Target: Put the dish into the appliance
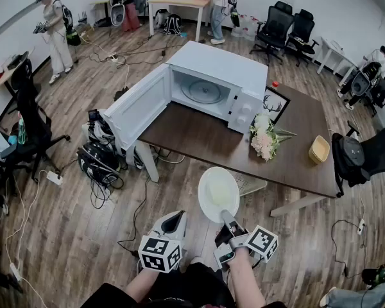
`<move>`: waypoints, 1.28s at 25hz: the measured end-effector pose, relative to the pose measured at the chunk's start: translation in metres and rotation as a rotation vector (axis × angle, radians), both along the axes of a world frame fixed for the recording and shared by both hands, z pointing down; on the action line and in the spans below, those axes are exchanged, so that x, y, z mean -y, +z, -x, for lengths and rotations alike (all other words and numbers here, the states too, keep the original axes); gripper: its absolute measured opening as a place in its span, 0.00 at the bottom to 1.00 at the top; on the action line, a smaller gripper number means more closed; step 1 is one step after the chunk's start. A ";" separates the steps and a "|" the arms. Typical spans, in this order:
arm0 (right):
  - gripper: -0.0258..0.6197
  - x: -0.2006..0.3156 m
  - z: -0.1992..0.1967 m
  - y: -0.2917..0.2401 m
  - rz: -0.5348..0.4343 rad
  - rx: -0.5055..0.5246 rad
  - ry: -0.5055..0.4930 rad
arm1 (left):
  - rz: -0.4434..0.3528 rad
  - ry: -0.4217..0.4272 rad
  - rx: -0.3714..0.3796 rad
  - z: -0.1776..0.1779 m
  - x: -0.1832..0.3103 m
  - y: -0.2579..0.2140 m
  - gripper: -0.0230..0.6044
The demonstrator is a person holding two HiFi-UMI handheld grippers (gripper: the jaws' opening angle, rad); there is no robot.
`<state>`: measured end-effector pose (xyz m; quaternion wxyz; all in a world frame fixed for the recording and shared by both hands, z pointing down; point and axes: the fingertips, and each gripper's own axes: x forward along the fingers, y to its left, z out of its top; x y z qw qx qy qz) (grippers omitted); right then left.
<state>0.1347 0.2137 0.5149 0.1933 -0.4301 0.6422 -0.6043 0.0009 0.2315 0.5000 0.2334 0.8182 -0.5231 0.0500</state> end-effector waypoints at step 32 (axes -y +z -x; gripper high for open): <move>0.10 -0.016 -0.016 -0.018 -0.059 -0.048 -0.005 | 0.005 0.086 -0.008 -0.033 -0.011 0.003 0.05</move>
